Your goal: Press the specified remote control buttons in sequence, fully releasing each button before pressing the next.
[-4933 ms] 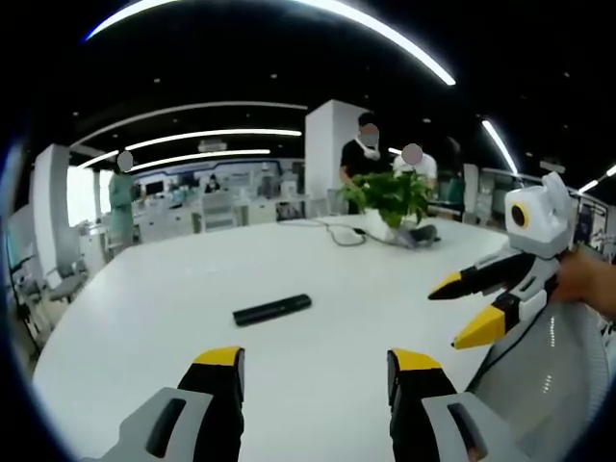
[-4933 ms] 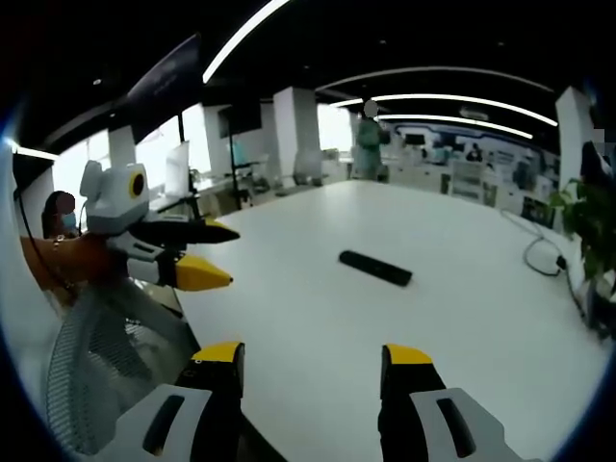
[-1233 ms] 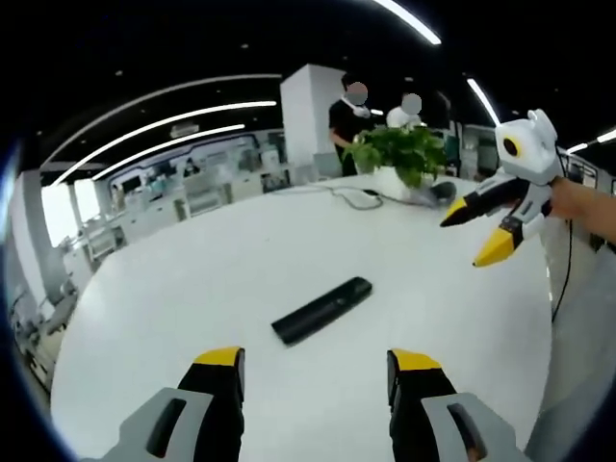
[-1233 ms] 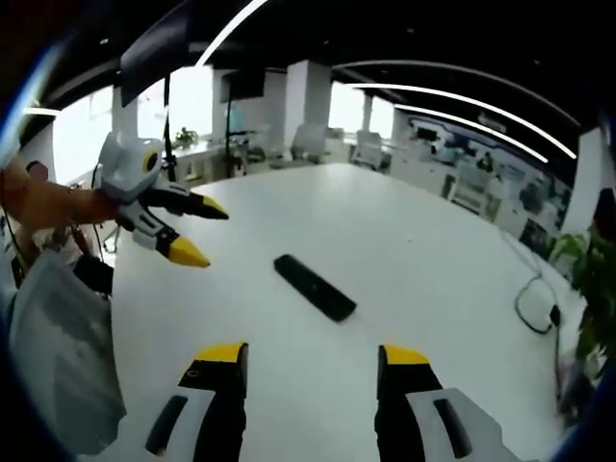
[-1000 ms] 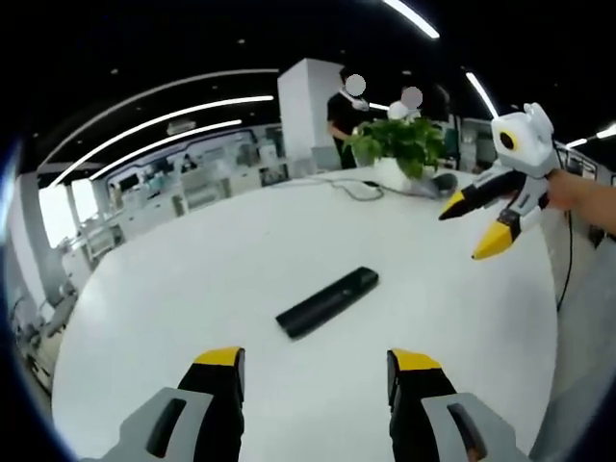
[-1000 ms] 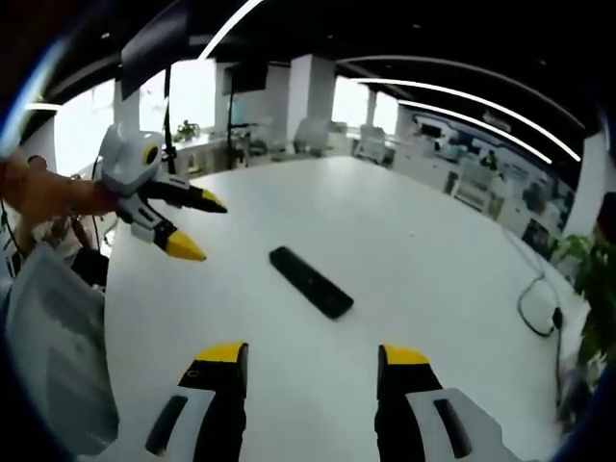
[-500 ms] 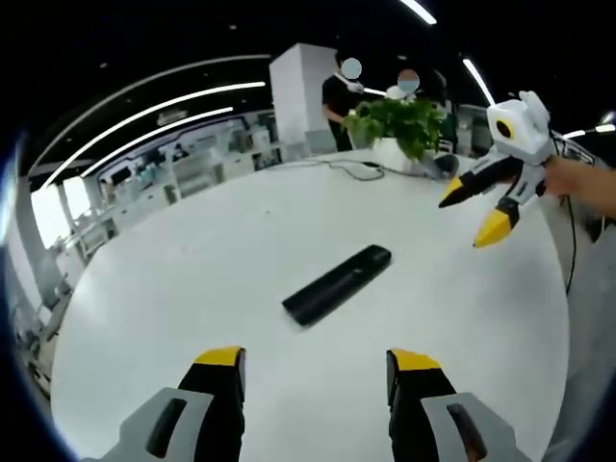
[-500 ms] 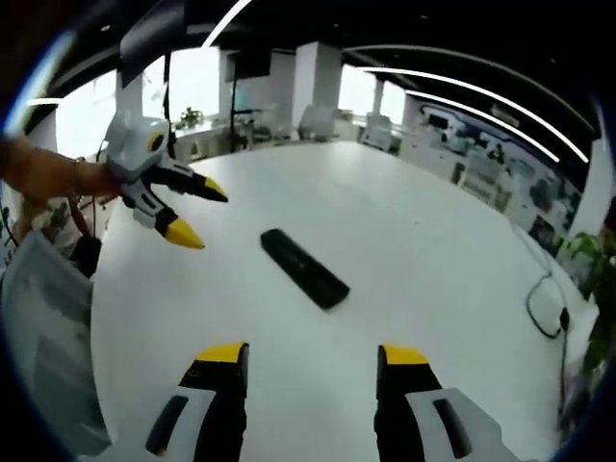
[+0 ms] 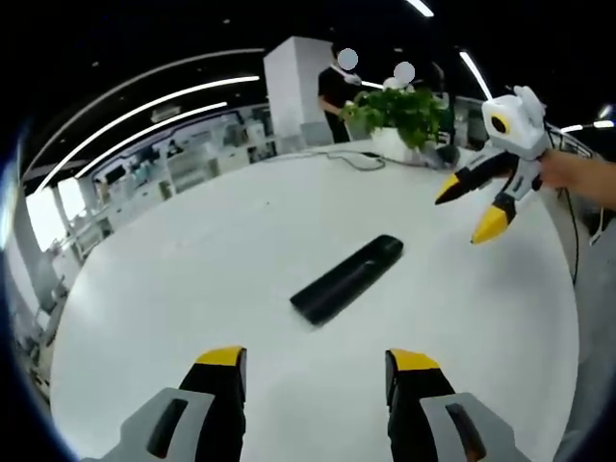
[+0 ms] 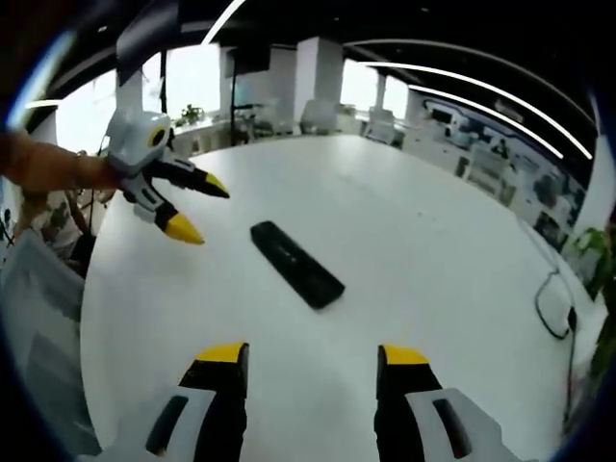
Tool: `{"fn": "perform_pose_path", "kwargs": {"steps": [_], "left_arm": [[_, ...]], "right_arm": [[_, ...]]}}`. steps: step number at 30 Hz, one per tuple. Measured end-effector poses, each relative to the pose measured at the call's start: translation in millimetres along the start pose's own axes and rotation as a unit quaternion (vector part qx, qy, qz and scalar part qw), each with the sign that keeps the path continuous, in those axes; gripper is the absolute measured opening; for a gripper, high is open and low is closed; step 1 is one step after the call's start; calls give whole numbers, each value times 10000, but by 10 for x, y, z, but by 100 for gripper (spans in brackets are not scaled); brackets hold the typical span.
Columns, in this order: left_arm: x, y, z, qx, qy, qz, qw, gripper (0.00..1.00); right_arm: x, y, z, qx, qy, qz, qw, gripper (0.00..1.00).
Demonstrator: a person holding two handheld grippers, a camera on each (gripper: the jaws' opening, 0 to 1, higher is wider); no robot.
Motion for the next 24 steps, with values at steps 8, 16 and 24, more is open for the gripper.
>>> {"fn": "perform_pose_path", "kwargs": {"steps": [8, 16, 24], "left_arm": [[-70, 18, 25, -4, 67, 71, 10000, 58], [-114, 71, 40, 35, 116, 76, 9999, 57], [-162, 135, 39, 7, 154, 82, 9998, 57]], "right_arm": [[-82, -33, 12, -28, 22, -61, 10000, 51], [-157, -81, 0, -45, 5, -92, 9999, 51], [-216, -125, -13, -44, -2, -109, 9999, 51]]}}
Point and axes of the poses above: the point that each gripper's makers call its tool centre point, and the gripper's own axes: x roughly backward along the fingers, y roughly to its left, z roughly out of its underside, the point moved 3 cm from there along x, roughly backward along the fingers, and after that the axes turned 1 degree about z, right-handed, at the moved point
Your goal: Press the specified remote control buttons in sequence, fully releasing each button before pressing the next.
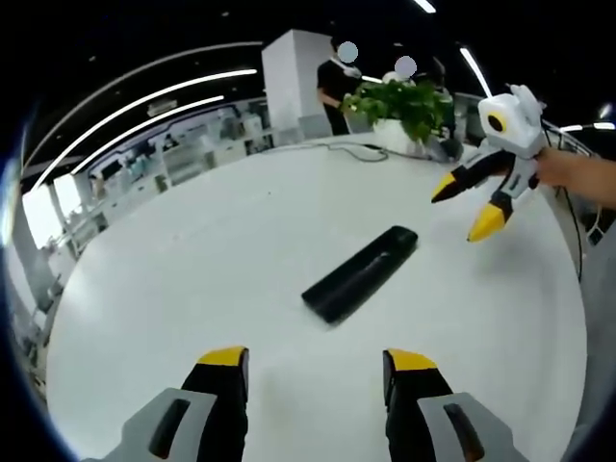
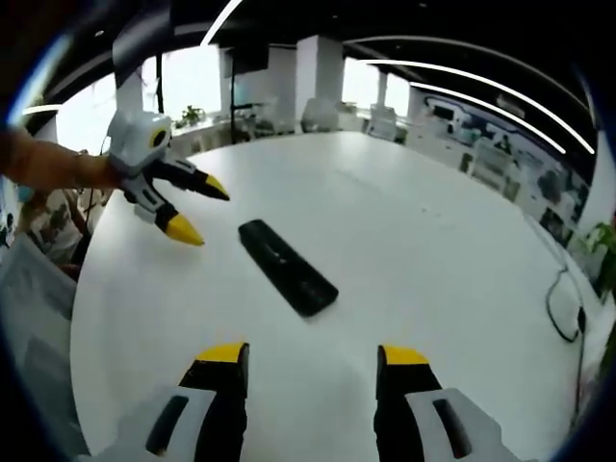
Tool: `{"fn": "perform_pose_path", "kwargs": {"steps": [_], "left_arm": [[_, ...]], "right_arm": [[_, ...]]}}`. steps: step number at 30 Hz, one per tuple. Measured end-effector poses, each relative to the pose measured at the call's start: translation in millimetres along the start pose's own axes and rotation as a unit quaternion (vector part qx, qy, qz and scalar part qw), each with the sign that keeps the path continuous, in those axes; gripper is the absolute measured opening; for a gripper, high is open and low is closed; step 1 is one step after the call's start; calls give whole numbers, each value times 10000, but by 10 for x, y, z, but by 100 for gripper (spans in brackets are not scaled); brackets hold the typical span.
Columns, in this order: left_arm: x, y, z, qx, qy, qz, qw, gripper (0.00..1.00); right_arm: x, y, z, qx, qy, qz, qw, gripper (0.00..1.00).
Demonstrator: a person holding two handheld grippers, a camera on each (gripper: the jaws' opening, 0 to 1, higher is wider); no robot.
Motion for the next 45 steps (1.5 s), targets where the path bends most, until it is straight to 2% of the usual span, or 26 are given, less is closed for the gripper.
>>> {"fn": "perform_pose_path", "kwargs": {"steps": [14, 28, 38, 45], "left_arm": [[-96, 102, -23, -95, 35, 73, 9999, 56], [-190, 125, -69, -223, -4, 216, 9995, 55], [-241, 140, -99, -327, -69, 442, 9985, 55], [-266, 110, -104, -549, -68, 638, 9964, 54]], "right_arm": [[-97, -119, -54, 35, -35, -13, 10000, 51], [-219, -190, -60, 152, 18, -124, 9998, 51], [-281, -214, -81, 320, 15, -270, 9991, 50], [-324, -223, -86, 458, 33, -415, 9981, 50]]}}
Point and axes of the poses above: the point that each gripper's makers call its tool centre point, and the gripper's own axes: x roughly backward along the fingers, y roughly to its left, z roughly out of its underside, the point moved 3 cm from there along x, roughly backward along the fingers, and after that the axes turned 1 degree about z, right-handed, at the moved point
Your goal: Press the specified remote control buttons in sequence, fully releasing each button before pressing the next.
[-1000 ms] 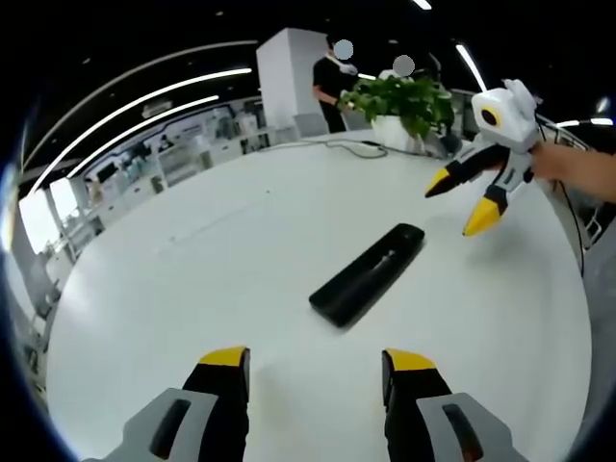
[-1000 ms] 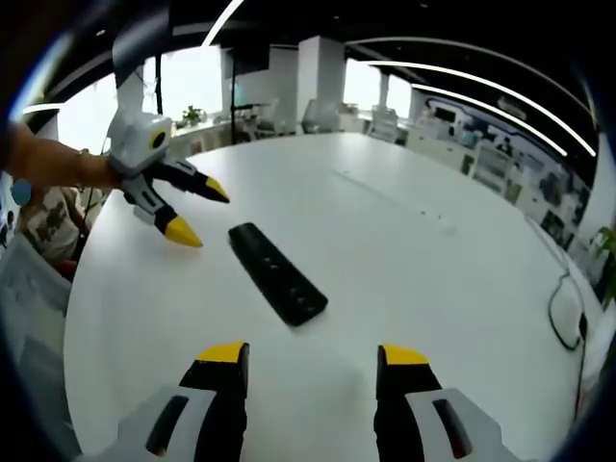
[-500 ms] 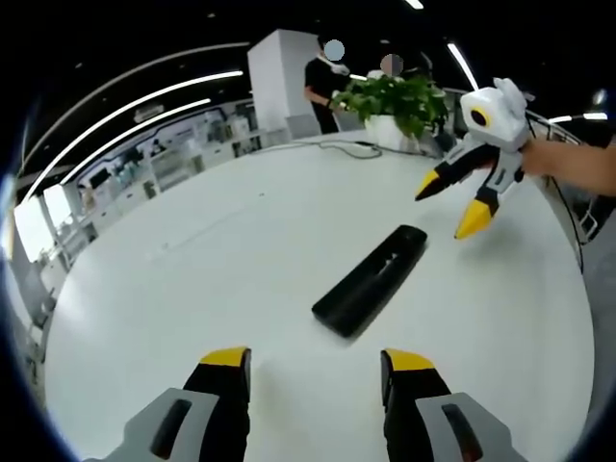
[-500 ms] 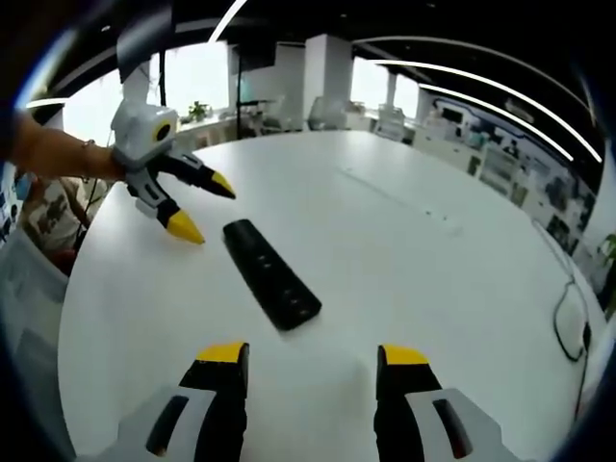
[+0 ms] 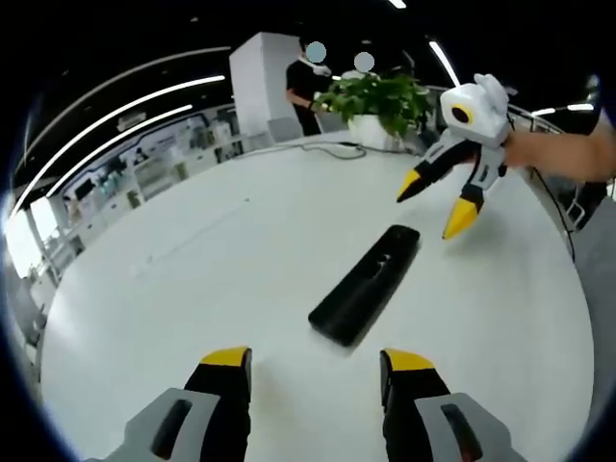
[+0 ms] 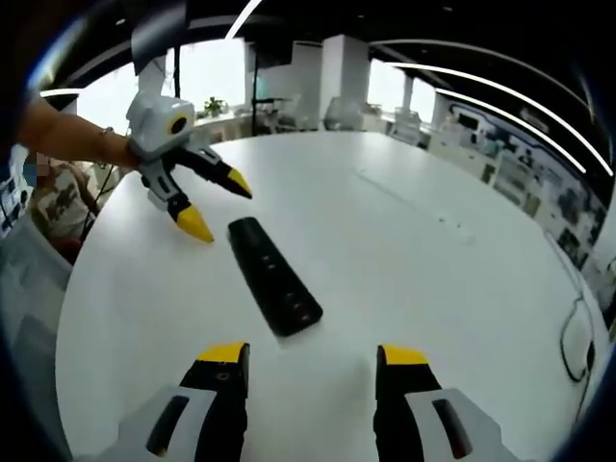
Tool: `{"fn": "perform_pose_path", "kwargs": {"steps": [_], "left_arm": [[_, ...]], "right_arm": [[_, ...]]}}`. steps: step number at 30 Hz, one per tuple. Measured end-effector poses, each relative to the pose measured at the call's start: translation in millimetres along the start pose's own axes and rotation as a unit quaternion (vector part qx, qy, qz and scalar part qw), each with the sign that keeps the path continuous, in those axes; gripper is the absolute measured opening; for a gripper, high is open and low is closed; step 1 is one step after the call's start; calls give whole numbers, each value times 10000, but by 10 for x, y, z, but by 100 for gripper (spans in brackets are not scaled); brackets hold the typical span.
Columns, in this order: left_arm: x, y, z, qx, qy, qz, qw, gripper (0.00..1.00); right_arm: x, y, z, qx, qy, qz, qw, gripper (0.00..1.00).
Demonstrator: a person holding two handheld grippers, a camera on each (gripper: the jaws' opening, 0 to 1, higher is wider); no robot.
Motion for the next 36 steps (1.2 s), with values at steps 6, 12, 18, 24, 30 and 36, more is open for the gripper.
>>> {"fn": "perform_pose_path", "kwargs": {"steps": [6, 12, 18, 24, 30, 36], "left_arm": [[-24, -9, -21, -79, -34, 115, 9999, 53], [-58, -10, -44, -213, -69, 276, 9994, 51], [-72, -3, -62, -367, -85, 424, 9984, 49], [-90, -20, -95, -485, -103, 648, 9967, 48], [-125, -48, -114, -565, -59, 857, 9947, 46], [-165, -55, -141, -612, -42, 1017, 9929, 45]], "right_arm": [[-40, 25, -41, 108, -44, -189, 9998, 50], [-93, 37, -83, 286, -36, -367, 9989, 49], [-145, 124, -117, 543, -32, -634, 9965, 48], [-224, 166, -158, 697, 30, -831, 9941, 46], [-265, 164, -225, 851, 56, -950, 9918, 45], [-301, 176, -257, 1074, 171, -1056, 9884, 43]]}}
Point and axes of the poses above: the point that each gripper's makers call its tool centre point, and the gripper's own axes: x roughly backward along the fingers, y roughly to its left, z roughly out of its underside, the point moved 3 cm from there along x, roughly backward along the fingers, and after that the axes turned 1 degree about z, right-handed, at the moved point
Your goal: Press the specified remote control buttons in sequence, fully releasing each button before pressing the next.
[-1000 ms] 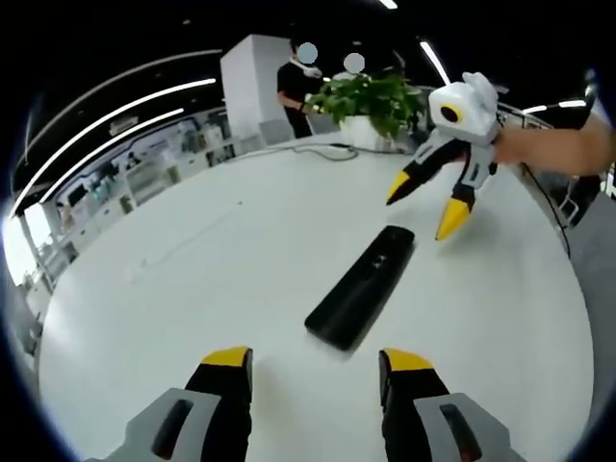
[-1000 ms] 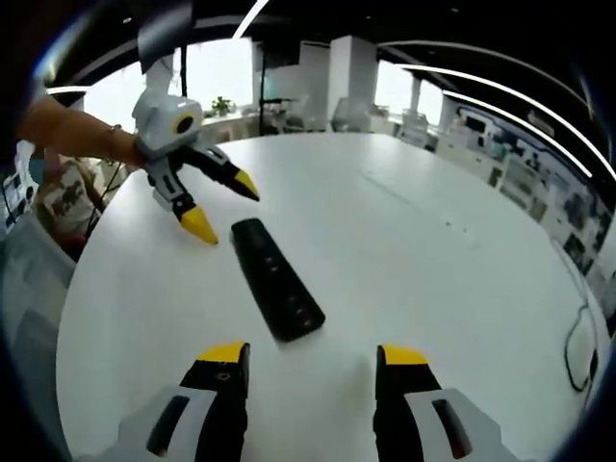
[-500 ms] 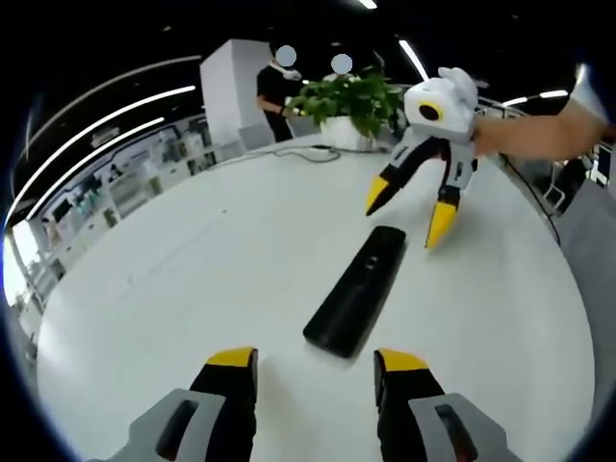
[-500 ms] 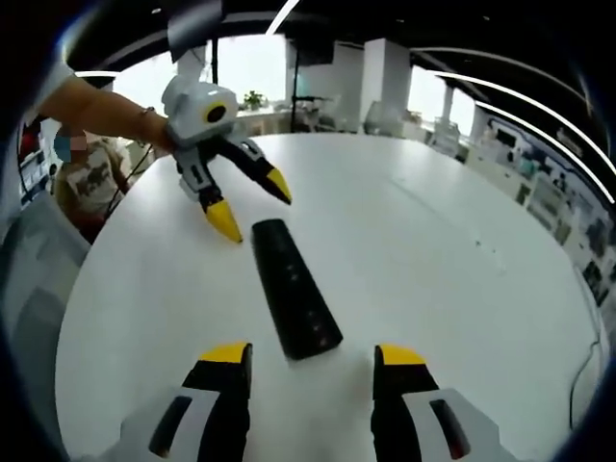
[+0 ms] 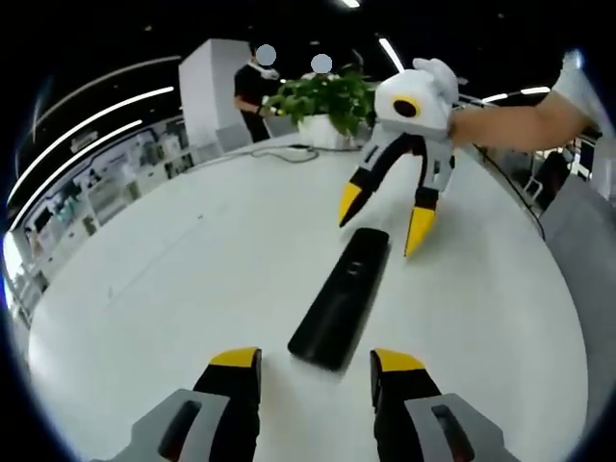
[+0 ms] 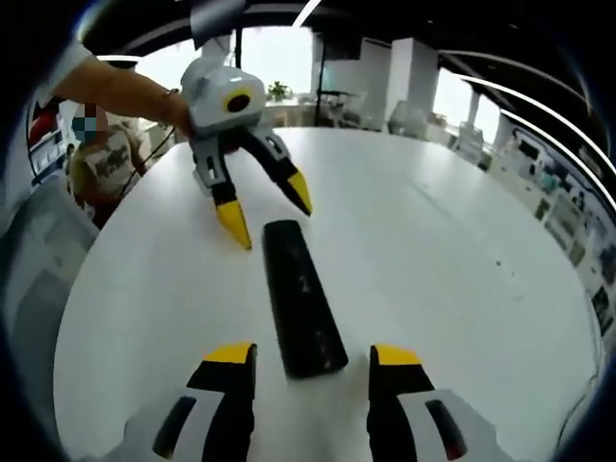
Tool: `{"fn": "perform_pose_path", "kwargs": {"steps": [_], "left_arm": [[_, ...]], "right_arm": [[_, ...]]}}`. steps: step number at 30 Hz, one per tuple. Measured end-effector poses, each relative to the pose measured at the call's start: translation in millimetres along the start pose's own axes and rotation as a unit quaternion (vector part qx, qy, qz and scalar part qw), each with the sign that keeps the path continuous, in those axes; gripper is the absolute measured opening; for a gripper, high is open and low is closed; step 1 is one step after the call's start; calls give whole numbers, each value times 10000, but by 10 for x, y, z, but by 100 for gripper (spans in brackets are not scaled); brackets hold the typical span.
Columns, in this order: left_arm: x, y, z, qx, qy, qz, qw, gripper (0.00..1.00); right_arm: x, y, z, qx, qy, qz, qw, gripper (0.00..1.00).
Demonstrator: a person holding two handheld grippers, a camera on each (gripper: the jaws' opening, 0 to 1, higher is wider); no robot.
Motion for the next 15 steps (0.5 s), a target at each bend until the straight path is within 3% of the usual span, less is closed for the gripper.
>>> {"fn": "perform_pose_path", "kwargs": {"steps": [15], "left_arm": [[-57, -8, -57, -388, 195, 367, 9984, 42]], "right_arm": [[-88, 39, -19, 397, 325, -303, 9982, 35]]}}
Point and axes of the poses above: the point that each gripper's makers call its tool centre point, and the gripper's own axes: x roughly backward along the fingers, y roughly to its left, z roughly out of its underside, the point moved 3 cm from there along x, roughly backward along the fingers, and after that the axes turned 1 degree about z, right-handed, at the moved point
